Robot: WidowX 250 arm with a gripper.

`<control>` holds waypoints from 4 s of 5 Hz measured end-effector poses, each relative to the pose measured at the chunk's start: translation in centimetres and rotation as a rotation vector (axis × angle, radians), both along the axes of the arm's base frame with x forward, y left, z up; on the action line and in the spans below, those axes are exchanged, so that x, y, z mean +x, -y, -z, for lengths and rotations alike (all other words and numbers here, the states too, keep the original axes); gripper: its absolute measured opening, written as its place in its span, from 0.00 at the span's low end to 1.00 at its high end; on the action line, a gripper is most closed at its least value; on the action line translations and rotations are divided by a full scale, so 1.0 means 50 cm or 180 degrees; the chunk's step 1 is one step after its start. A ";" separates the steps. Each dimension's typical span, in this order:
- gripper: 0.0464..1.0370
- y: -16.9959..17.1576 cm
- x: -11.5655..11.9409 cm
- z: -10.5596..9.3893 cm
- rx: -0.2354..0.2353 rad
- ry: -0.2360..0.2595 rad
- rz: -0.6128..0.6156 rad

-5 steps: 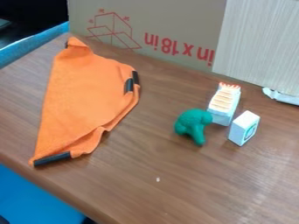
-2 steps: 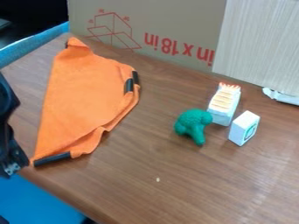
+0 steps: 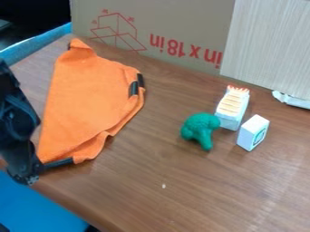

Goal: Fold cloth from botttom to top

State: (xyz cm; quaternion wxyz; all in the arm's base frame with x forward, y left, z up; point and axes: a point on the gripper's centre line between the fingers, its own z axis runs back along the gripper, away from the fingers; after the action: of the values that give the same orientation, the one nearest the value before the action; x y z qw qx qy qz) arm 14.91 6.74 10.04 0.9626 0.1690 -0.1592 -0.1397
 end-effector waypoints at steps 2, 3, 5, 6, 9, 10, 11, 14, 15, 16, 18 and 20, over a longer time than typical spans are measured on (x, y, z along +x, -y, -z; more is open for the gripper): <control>0.96 -0.023 0.035 0.044 0.0223 0.0070 -0.0033; 0.96 -0.029 0.048 0.066 0.0318 0.0071 -0.0031; 0.96 -0.031 0.060 0.094 0.0411 0.0083 -0.0026; 0.91 -0.028 0.067 0.104 0.0481 0.0109 0.0005; 0.10 -0.020 0.063 0.112 0.0460 0.0114 -0.0028; 0.01 -0.002 0.033 0.085 0.0398 0.0179 0.0113; 0.01 0.024 -0.007 0.057 0.0308 0.0238 0.0276; 0.01 0.007 -0.005 -0.029 0.0235 -0.0001 0.0089; 0.01 -0.044 0.052 -0.069 -0.0142 -0.0311 -0.0281; 0.01 -0.080 0.087 -0.104 -0.0415 -0.0408 -0.0448; 0.01 -0.125 0.131 -0.139 -0.0474 -0.0475 -0.0561; 0.01 -0.174 0.189 -0.128 -0.0417 -0.0588 -0.0684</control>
State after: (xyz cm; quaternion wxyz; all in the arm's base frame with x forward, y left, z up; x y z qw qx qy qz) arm 24.35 15.44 16.44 0.9915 0.1082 -0.0597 -0.0402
